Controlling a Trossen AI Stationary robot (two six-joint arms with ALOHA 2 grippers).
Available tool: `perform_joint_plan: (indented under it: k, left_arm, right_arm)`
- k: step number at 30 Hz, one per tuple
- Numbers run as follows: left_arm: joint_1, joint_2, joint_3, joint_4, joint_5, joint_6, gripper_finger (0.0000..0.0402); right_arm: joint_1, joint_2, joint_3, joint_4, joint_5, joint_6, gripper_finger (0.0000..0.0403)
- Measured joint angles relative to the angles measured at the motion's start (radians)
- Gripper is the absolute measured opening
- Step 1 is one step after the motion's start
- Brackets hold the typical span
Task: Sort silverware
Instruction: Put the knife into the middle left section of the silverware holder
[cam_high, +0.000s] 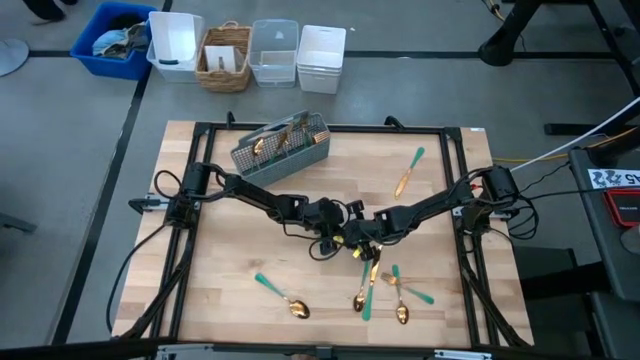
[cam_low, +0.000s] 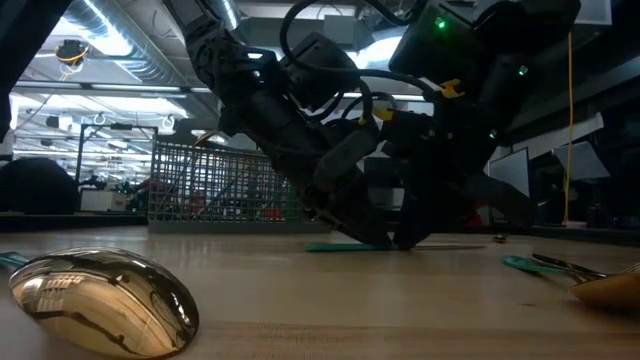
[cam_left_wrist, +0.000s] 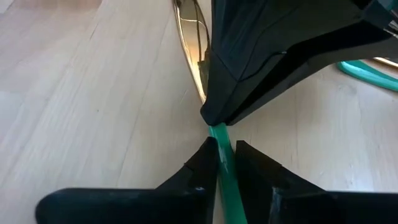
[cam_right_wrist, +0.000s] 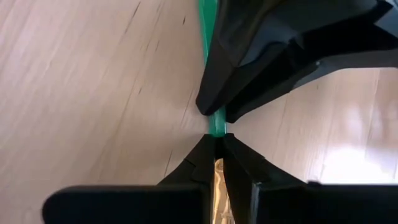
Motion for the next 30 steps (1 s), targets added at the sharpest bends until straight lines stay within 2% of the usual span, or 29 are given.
perform_joint_plan:
  k: [9, 15, 23, 30]
  left_arm:
    - [0.001, 0.0, 0.001, 0.001, -0.005, -0.161, 0.0046]
    - [0.019, 0.0, 0.001, 0.001, 0.002, -0.265, 0.0024]
    - [0.033, 0.0, 0.001, 0.002, 0.033, -0.308, 0.0003]
    - [0.026, 0.0, 0.001, 0.004, 0.039, -0.314, 0.0]
  right_arm:
    - [-0.002, -0.002, 0.001, -0.004, -0.031, 0.002, 0.003]
    - [-0.002, -0.01, 0.001, -0.008, -0.038, 0.003, 0.003]
    - [-0.002, -0.067, 0.0, -0.023, -0.046, 0.003, 0.003]
    - [-0.002, -0.096, 0.0, -0.081, -0.047, 0.004, 0.003]
